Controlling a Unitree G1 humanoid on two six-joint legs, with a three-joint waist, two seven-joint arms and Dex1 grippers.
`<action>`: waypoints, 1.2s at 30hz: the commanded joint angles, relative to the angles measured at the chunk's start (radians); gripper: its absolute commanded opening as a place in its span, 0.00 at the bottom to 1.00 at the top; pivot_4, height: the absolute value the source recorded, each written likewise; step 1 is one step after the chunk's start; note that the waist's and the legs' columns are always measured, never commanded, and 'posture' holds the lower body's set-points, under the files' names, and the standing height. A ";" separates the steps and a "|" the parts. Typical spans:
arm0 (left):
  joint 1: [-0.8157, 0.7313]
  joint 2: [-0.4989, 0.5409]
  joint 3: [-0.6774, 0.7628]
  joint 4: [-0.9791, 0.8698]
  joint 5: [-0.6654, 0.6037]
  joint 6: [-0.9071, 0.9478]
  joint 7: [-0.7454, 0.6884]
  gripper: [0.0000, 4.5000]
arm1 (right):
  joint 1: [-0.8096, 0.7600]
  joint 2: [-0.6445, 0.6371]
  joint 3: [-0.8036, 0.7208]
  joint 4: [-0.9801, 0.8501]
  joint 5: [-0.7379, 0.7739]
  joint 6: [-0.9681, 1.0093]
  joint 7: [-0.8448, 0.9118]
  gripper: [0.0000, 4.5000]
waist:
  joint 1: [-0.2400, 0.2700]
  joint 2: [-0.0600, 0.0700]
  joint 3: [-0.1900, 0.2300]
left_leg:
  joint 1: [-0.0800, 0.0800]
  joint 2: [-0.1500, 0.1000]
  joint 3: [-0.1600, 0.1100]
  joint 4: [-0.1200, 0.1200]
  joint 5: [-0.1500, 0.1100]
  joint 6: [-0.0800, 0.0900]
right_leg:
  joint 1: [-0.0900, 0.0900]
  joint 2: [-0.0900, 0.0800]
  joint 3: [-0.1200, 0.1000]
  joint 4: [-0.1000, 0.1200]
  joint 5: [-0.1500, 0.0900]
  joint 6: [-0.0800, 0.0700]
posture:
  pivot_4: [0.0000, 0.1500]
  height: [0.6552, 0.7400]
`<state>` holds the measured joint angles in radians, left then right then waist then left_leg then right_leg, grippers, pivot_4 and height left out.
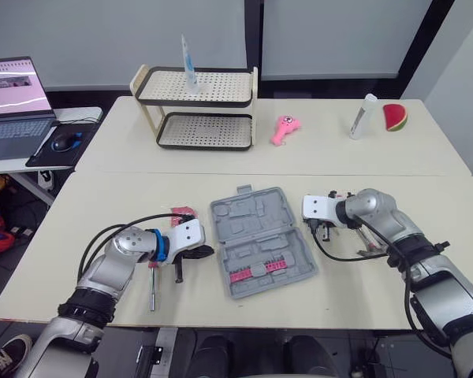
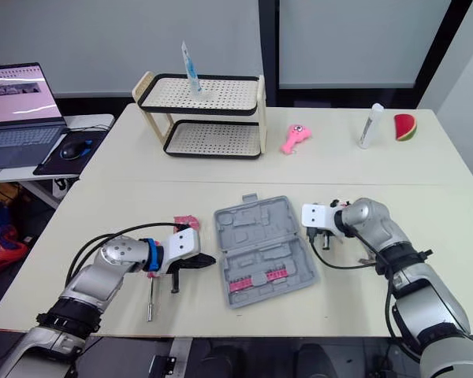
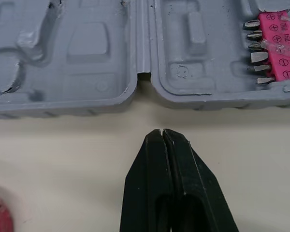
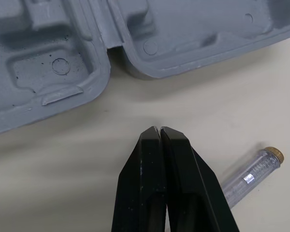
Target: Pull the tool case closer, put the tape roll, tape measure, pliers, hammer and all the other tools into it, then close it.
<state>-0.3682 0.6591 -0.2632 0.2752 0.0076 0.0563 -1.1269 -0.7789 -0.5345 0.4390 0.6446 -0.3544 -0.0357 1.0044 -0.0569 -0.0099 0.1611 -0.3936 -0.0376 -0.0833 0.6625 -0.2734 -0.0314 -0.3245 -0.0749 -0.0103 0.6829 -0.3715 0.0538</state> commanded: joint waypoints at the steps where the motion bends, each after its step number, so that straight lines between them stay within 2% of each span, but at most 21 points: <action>1: -0.030 -0.037 -0.015 0.006 0.014 -0.002 0.021 0.00 | -0.029 0.024 0.008 0.002 -0.007 -0.018 0.002 0.00 | 0.000 0.000 0.000 | 0.000 0.000 0.000 0.000 0.000 0.000 | 0.000 0.000 0.000 0.000 0.000 0.000 | 1.00 1.00; 12: -0.100 -0.100 -0.054 0.074 0.068 -0.056 0.029 0.00 | 0.048 0.018 0.021 -0.164 0.010 0.059 0.118 0.00 | 0.001 0.000 0.000 | 0.000 -0.001 -0.001 0.000 0.000 0.000 | 0.001 0.000 0.000 0.000 0.000 0.000 | 1.00 1.00; 17: -0.141 -0.129 -0.089 0.105 0.081 -0.104 -0.014 0.00 | 0.148 -0.043 0.010 -0.342 0.011 0.150 0.155 0.00 | 0.011 0.000 0.000 | 0.000 -0.001 -0.002 0.001 0.000 0.000 | 0.001 0.000 -0.001 -0.001 0.000 0.000 | 1.00 1.00; 29: -0.116 -0.171 -0.172 0.050 0.094 -0.181 -0.118 0.00 | 0.455 -0.185 -0.068 -0.836 0.040 0.424 0.192 0.00 | 0.028 0.000 -0.001 | 0.000 -0.002 -0.002 0.001 0.000 0.000 | 0.003 -0.001 -0.001 -0.002 0.000 0.000 | 1.00 1.00; 36: -0.104 -0.195 -0.193 0.031 0.097 -0.185 -0.136 0.00 | 0.566 -0.221 -0.097 -0.994 0.035 0.543 0.153 0.00 | 0.029 -0.001 -0.001 | 0.000 -0.002 -0.003 0.001 0.000 0.000 | 0.004 -0.001 -0.001 -0.002 0.000 0.000 | 1.00 1.00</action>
<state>-0.4804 0.5081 -0.4183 0.3619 0.1227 -0.1005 -1.2538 -0.2100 -0.7716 0.3367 -0.2629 -0.3483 0.5061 1.1662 -0.0281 -0.0106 0.1606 -0.3938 -0.0396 -0.0862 0.6635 -0.2735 -0.0312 -0.3209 -0.0759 -0.0116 0.6814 -0.3716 0.0539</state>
